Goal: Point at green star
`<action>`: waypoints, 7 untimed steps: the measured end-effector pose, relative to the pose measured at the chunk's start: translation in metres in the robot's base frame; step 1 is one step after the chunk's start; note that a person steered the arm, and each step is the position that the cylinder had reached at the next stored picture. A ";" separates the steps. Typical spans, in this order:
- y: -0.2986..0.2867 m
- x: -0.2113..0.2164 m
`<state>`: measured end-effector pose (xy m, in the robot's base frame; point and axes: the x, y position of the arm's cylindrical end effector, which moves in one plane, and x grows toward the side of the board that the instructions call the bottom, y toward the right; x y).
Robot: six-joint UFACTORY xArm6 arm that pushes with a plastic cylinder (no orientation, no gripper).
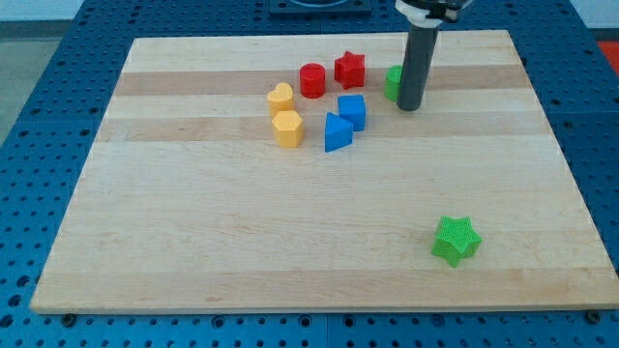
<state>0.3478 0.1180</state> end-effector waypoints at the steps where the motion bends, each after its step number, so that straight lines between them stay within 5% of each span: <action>1: 0.000 -0.007; 5: 0.000 -0.028; 7: 0.041 0.069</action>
<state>0.4168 0.1594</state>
